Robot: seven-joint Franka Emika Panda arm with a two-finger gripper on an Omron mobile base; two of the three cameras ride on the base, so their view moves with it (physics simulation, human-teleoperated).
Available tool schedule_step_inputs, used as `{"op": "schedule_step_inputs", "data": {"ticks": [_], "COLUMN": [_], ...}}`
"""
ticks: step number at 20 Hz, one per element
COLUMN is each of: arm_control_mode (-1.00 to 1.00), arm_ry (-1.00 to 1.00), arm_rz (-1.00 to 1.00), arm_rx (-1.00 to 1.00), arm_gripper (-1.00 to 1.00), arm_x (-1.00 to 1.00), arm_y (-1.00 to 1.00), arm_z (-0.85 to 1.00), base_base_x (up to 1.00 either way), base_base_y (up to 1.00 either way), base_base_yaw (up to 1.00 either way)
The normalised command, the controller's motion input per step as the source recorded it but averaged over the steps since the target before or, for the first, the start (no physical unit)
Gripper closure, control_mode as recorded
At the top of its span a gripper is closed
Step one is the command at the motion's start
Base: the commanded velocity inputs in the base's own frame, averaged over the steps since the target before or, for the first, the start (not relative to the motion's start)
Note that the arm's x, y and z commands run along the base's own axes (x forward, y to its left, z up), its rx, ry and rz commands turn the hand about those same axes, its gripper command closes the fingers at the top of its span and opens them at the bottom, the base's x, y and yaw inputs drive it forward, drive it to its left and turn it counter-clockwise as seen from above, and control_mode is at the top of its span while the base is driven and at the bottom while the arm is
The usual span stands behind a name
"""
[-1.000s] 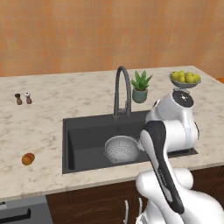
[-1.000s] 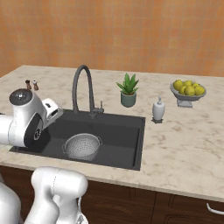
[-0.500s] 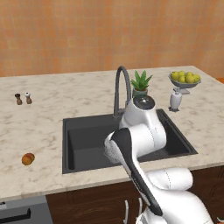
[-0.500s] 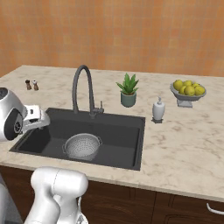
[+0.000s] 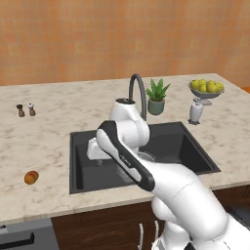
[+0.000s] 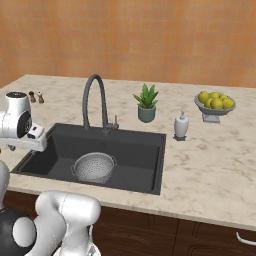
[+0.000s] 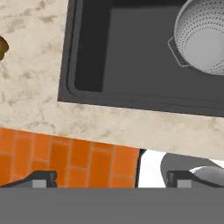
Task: Put the colander in the sink, put the peach in the colander, and turn on the sink faucet and pour water over the colander.
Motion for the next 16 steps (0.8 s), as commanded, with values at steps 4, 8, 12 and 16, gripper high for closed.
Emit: {"op": "schedule_step_inputs", "data": {"ticks": [4,8,12,16], "arm_control_mode": [-1.00,-1.00,-1.00,-1.00], "arm_ry": [0.07,0.15,0.09,0.01], "arm_rz": [-0.10,-0.11,-0.11,-0.10], "arm_rx": [0.00,-0.01,-0.02,-0.01], "arm_gripper": [-1.00,-1.00,-1.00,-1.00], "arm_x": [0.44,0.49,0.44,0.28], "arm_y": [1.00,0.95,0.93,0.75], "arm_z": [-0.35,-0.28,-0.29,-0.41], "base_base_x": [0.00,0.00,0.00,0.00], "base_base_y": [0.00,0.00,0.00,0.00], "base_base_yaw": [0.00,0.00,0.00,0.00]}}
